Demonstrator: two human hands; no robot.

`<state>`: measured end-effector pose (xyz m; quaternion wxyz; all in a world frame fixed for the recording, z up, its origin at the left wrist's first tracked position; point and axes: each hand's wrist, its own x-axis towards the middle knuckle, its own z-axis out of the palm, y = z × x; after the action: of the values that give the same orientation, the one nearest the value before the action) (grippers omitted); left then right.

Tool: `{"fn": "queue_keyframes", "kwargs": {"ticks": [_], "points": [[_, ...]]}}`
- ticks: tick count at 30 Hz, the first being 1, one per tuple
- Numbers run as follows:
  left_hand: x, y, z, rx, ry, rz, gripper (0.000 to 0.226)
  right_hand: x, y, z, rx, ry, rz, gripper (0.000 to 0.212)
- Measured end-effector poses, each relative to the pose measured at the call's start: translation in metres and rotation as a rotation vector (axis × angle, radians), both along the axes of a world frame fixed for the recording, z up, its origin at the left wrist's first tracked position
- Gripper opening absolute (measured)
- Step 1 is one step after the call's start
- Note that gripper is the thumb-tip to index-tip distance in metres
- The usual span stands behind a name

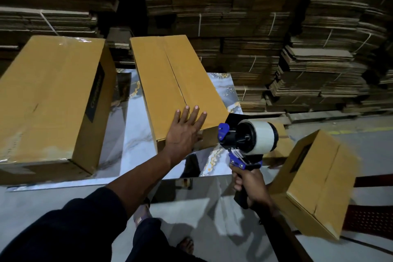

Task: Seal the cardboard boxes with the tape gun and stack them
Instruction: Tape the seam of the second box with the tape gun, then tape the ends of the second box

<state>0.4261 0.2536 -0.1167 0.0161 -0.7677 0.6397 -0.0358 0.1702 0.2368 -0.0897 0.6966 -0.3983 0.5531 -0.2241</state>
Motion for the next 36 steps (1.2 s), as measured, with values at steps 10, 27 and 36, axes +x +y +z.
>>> {"fn": "queue_keyframes", "kwargs": {"ticks": [10, 27, 36], "points": [[0.023, 0.007, 0.015, -0.014, 0.209, -0.183, 0.088, 0.032, -0.033, 0.029, 0.019, -0.141, 0.074, 0.036], [0.171, -0.056, 0.013, -0.04, 0.184, 0.197, 0.083, 0.184, -0.17, 0.098, -0.101, -0.17, 0.194, 0.034], [0.239, -0.114, 0.013, -0.062, 0.18, 0.21, 0.078, 0.282, -0.238, 0.082, -0.088, -0.138, 0.223, 0.008]]}}
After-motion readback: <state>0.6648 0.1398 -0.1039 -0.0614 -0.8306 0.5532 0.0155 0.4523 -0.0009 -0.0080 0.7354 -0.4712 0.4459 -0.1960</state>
